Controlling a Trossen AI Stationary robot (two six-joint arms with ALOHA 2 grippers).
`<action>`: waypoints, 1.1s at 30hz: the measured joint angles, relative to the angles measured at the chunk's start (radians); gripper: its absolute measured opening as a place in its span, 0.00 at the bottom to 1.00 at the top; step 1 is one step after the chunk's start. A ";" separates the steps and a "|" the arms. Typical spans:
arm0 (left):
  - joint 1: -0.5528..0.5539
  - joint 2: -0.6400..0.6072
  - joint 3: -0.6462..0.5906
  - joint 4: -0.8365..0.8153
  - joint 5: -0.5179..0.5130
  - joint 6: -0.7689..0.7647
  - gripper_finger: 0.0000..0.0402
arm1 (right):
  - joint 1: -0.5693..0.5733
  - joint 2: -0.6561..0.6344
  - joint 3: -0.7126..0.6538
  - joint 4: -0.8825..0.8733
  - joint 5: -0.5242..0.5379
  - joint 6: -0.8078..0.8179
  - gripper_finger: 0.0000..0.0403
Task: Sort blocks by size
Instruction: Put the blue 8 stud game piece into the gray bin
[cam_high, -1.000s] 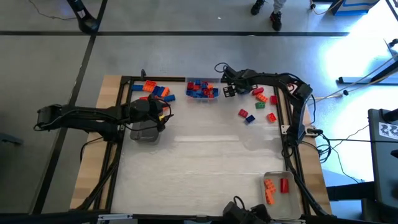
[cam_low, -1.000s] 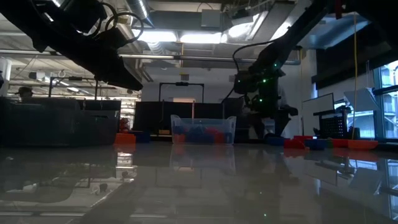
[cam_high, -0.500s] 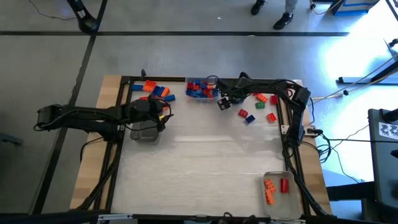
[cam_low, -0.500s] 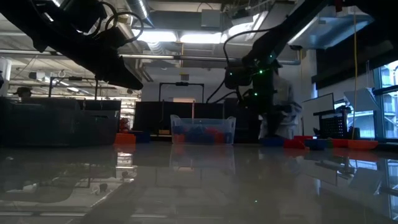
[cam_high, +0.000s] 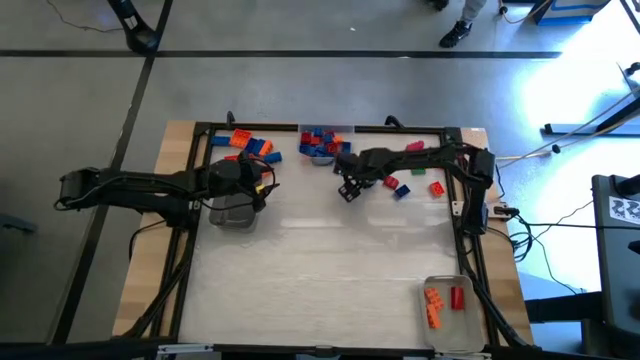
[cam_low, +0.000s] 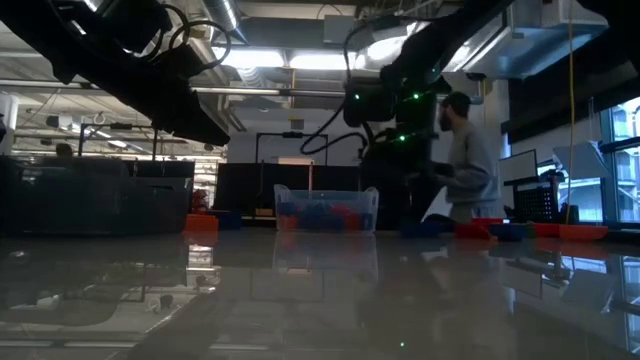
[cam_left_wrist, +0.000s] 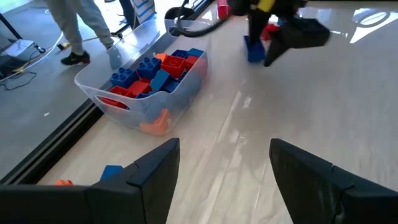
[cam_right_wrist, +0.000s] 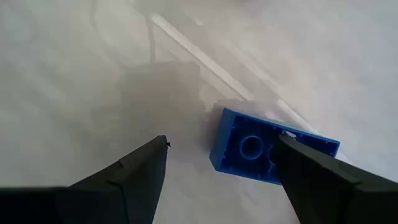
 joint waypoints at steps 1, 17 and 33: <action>0.000 0.000 0.000 0.000 0.000 0.000 0.59 | 0.013 0.000 0.005 -0.003 -0.003 0.000 0.71; 0.000 0.000 0.000 -0.014 0.000 0.000 0.59 | 0.066 -0.060 0.244 -0.398 -0.020 -0.490 0.71; 0.000 0.000 0.000 -0.016 0.000 0.016 0.59 | 0.059 -0.035 0.076 -0.205 0.022 -0.935 0.71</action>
